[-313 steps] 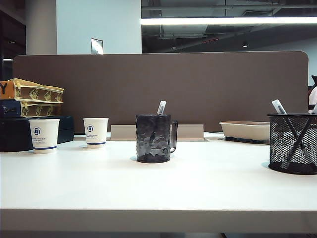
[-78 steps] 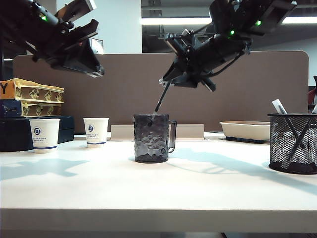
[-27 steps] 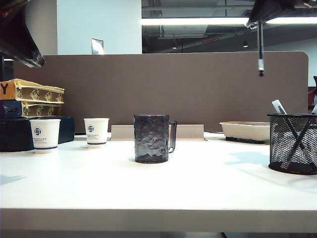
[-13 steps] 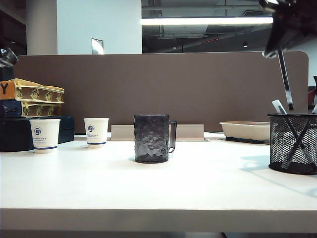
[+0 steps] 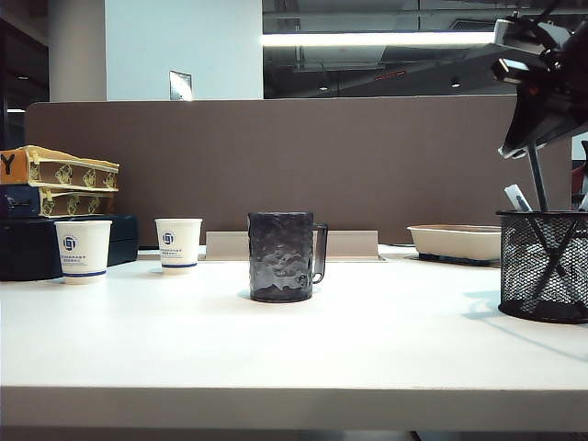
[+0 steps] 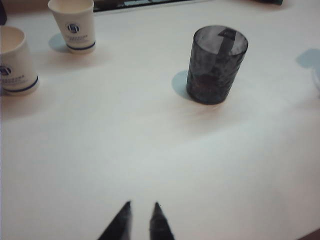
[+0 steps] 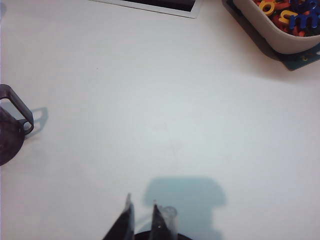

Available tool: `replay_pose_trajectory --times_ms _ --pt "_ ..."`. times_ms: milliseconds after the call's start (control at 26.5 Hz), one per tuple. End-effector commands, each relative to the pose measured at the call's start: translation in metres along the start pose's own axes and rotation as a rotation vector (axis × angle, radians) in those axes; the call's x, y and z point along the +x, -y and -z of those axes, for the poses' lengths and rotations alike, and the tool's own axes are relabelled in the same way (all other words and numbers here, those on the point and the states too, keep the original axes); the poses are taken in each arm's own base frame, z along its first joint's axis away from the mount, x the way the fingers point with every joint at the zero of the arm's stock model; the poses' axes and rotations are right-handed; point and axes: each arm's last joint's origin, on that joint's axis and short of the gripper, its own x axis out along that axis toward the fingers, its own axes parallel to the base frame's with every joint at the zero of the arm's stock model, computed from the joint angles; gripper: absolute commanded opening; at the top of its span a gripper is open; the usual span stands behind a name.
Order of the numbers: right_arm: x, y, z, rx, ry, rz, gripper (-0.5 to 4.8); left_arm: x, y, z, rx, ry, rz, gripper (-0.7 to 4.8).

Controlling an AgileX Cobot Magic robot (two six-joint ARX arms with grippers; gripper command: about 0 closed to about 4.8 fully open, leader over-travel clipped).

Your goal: Pick up one pen and put it in the pen container.

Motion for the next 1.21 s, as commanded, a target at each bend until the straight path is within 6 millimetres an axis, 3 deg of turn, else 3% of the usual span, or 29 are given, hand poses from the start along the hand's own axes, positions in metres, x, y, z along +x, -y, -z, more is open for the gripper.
replay_pose_trajectory --times_ms 38,377,1206 --pt "0.007 0.002 -0.001 -0.006 0.023 -0.001 0.35 0.004 0.000 0.007 -0.013 -0.007 -0.005 0.48" --pt "0.036 0.008 0.013 0.015 -0.056 -0.007 0.36 0.007 0.000 0.011 -0.021 -0.008 -0.006 0.48" --pt "0.062 0.013 0.027 0.027 -0.106 -0.015 0.82 0.007 0.000 0.011 -0.020 -0.009 -0.006 0.48"
